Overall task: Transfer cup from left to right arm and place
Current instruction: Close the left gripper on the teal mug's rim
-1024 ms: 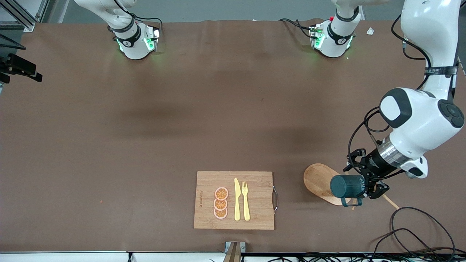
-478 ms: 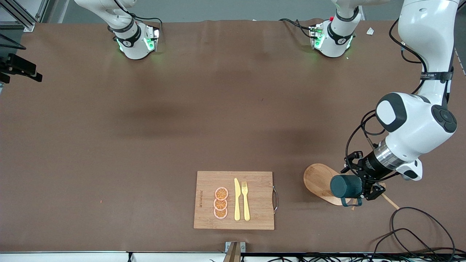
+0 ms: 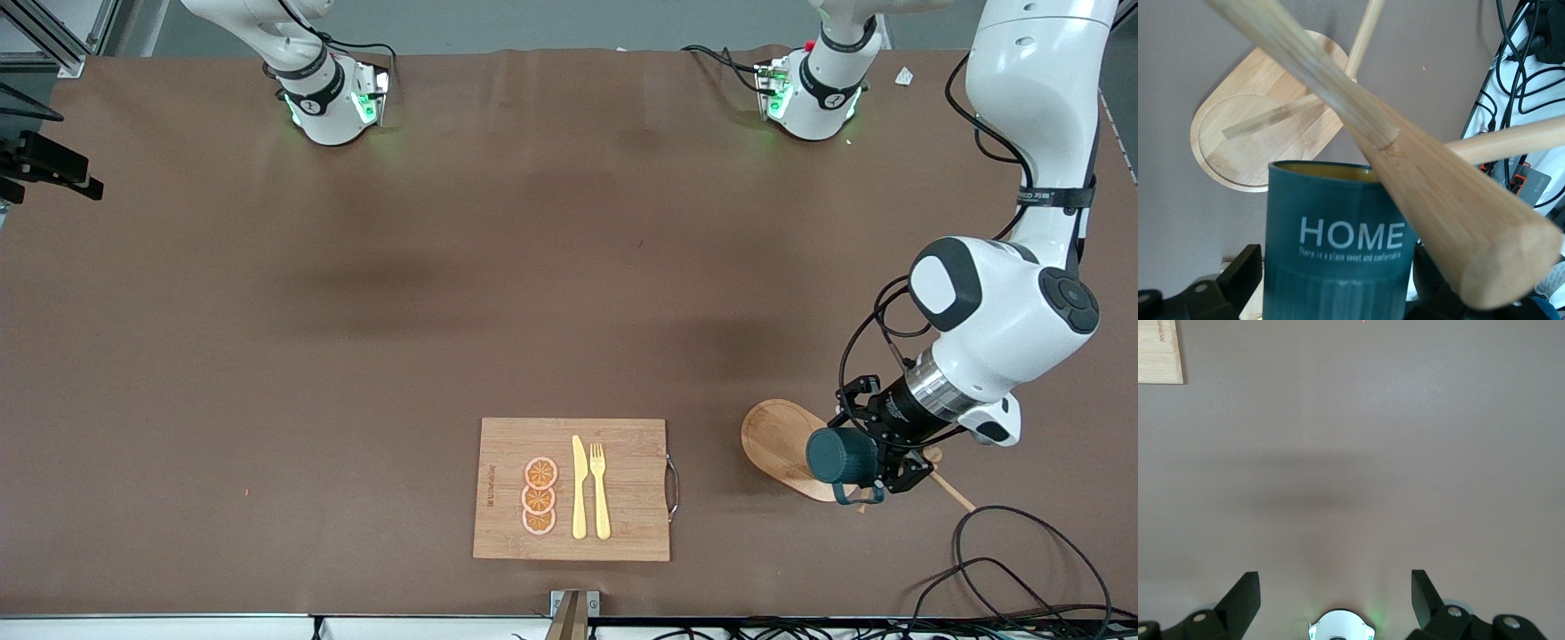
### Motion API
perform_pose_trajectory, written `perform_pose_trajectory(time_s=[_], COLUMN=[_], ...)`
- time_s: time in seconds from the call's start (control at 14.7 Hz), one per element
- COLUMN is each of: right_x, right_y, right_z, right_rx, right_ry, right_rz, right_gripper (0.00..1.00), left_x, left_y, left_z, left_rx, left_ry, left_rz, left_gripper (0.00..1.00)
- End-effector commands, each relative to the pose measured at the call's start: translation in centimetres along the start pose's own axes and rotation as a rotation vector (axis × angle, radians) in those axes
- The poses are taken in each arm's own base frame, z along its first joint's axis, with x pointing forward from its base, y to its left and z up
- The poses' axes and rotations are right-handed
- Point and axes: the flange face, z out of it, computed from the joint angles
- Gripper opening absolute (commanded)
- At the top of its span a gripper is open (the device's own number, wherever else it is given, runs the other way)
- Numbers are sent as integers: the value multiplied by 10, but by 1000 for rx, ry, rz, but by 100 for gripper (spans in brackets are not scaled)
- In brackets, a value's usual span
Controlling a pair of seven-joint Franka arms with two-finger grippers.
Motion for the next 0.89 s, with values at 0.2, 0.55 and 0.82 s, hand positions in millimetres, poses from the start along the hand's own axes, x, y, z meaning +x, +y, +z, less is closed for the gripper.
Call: perform_pose_trajectory(time_s=[0.2, 0.55, 0.82], right_x=[-6, -6, -6], right_y=[-1, -2, -2], right_z=[-2, -2, -2], right_rx=[7, 9, 9], right_ry=[2, 3, 1], right_rz=[-2, -4, -3], right_gripper=[100, 100, 100], left_x=[-2, -5, -5], left_y=[2, 6, 6], left_z=[4, -2, -2], left_rx=[-20, -31, -32], left_ry=[-1, -6, -6], left_rz=[2, 1, -2], left_gripper=[91, 86, 72])
